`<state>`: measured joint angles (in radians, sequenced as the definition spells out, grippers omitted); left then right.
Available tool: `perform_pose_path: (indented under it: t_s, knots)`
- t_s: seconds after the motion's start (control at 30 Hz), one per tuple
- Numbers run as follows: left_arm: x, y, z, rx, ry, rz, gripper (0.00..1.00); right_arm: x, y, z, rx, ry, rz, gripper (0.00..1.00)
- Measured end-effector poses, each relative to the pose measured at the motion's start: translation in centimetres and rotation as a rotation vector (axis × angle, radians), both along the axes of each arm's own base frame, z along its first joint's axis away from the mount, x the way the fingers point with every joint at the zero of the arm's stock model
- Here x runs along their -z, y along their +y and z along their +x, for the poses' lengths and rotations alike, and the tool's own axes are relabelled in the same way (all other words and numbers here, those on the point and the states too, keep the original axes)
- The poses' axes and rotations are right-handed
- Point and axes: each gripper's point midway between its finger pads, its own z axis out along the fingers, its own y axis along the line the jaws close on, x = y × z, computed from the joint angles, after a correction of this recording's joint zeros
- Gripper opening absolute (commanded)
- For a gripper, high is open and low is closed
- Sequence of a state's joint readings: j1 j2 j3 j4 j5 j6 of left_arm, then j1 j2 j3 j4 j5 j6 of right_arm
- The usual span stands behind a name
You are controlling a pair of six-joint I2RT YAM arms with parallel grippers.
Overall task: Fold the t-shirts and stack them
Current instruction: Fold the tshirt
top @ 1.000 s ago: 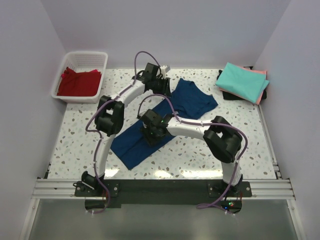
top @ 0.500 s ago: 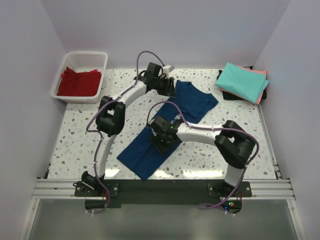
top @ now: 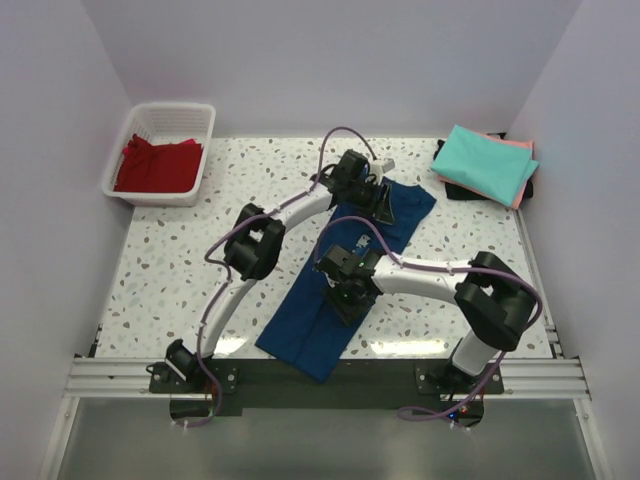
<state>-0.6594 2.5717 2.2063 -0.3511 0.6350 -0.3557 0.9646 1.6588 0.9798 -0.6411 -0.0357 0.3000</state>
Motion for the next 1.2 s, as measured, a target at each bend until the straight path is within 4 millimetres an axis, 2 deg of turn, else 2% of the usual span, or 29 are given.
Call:
perform_pose_path:
  t_s: [0.1, 0.43, 0.57, 0.83, 0.97, 1.07, 1.2]
  knots:
    - [2.1, 0.4, 0.8, -0.059, 0.035, 0.033, 0.52, -0.2, -0.4, -0.3, 0.01, 0.004, -0.007, 0.46]
    - [2.2, 2.6, 6.6, -0.398, -0.02, 0.118, 0.52, -1.7, -1.2, -0.6, 0.033, -0.024, 0.002, 0.46]
    - [2.2, 4.9, 9.5, -0.553, -0.039, 0.147, 0.52, -1.9, -1.8, -0.5, 0.038, -0.035, -0.018, 0.46]
    - [2.4, 11.2, 14.5, -0.819, -0.048, 0.189, 0.51, -1.9, -3.0, -0.2, 0.057, -0.064, -0.07, 0.46]
    - [2.4, 13.1, 15.2, -0.835, -0.047, 0.186, 0.5, -2.0, -3.4, 0.4, 0.098, -0.095, -0.092, 0.47]
    - [2.3, 13.8, 14.9, -0.803, -0.075, 0.195, 0.52, -2.8, -3.4, 1.0, 0.141, -0.138, -0.078, 0.49]
    - [1.8, 15.6, 11.9, -0.748, -0.099, 0.242, 0.58, -6.0, -2.7, 2.7, 0.22, -0.243, 0.008, 0.5]
